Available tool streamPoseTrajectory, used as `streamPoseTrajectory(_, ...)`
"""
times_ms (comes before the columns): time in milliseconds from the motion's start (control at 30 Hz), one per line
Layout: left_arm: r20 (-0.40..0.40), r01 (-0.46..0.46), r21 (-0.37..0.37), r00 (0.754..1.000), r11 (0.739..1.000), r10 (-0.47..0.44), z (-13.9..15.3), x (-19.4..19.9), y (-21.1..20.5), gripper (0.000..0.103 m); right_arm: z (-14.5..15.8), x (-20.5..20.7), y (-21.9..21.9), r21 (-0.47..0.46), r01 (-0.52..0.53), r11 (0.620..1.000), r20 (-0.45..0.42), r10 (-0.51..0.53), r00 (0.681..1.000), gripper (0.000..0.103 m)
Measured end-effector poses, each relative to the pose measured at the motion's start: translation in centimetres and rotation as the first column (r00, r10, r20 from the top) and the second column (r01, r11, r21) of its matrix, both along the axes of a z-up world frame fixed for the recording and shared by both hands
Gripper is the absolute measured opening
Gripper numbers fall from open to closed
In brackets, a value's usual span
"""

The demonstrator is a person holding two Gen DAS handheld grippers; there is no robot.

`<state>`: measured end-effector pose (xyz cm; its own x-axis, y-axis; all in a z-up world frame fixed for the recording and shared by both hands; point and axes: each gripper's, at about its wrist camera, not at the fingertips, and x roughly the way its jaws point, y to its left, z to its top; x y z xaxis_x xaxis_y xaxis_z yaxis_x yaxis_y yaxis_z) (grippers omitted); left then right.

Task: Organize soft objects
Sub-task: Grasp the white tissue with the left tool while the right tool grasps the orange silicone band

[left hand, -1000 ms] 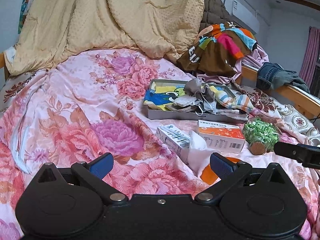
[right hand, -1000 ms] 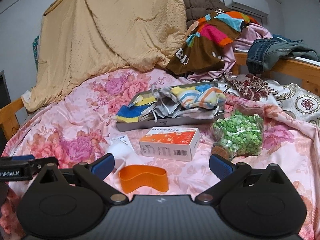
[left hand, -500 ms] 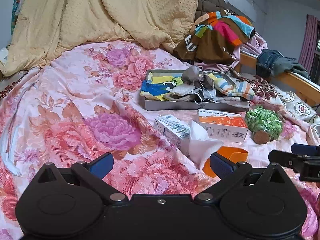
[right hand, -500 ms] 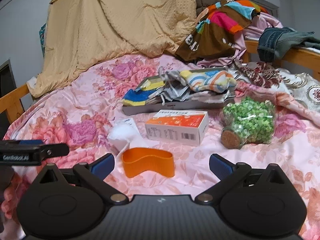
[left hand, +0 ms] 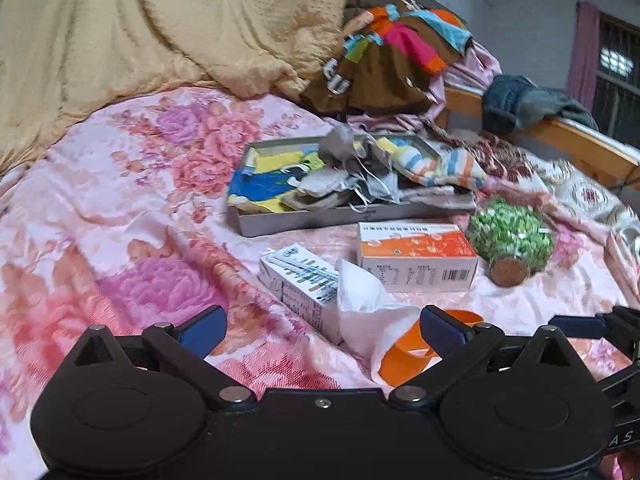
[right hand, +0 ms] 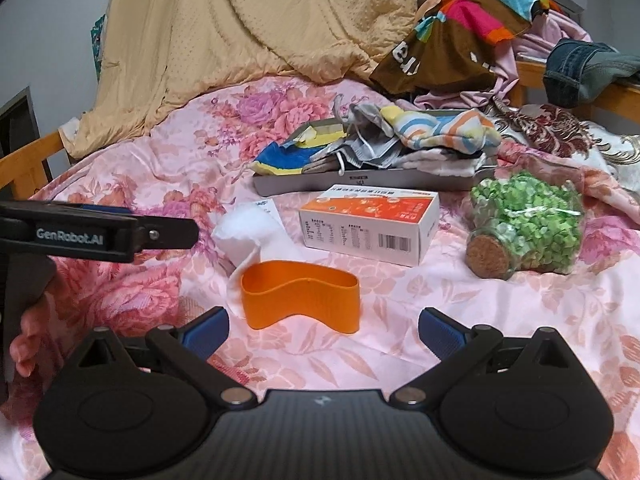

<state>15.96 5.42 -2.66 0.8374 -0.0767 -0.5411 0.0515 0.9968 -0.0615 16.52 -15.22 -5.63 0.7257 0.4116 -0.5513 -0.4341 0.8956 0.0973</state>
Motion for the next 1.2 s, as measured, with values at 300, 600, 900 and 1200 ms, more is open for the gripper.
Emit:
streamPoseTrajectory(300,-0.059,0.077,-0.011,0.995,0.997,-0.077,-1.3,3.6,0.4,0.102,-1.8,1.9,0.5,0.008,-0.026,1.000,-0.044,0.026,0.999,0.103)
streamPoseTrajectory(600,-0.060,0.108,-0.020,0.992,0.994,-0.109,-2.1,5.5,0.0,0.096,-2.7,3.9,0.9,0.051,-0.066,0.997,-0.074,0.069,0.995,0.103)
streamPoseTrajectory(900,-0.073,0.126,-0.052,0.989,0.991,-0.129,-2.5,6.3,0.0,0.074,-3.6,4.2,2.8,-0.028,-0.157,0.987,-0.025,0.156,0.987,0.103)
streamPoseTrajectory(1200,-0.125,0.142,-0.102,0.980,0.985,-0.154,-3.1,6.9,0.1,0.045,-3.7,4.9,2.4,0.016,-0.147,0.989,-0.034,0.147,0.989,0.095)
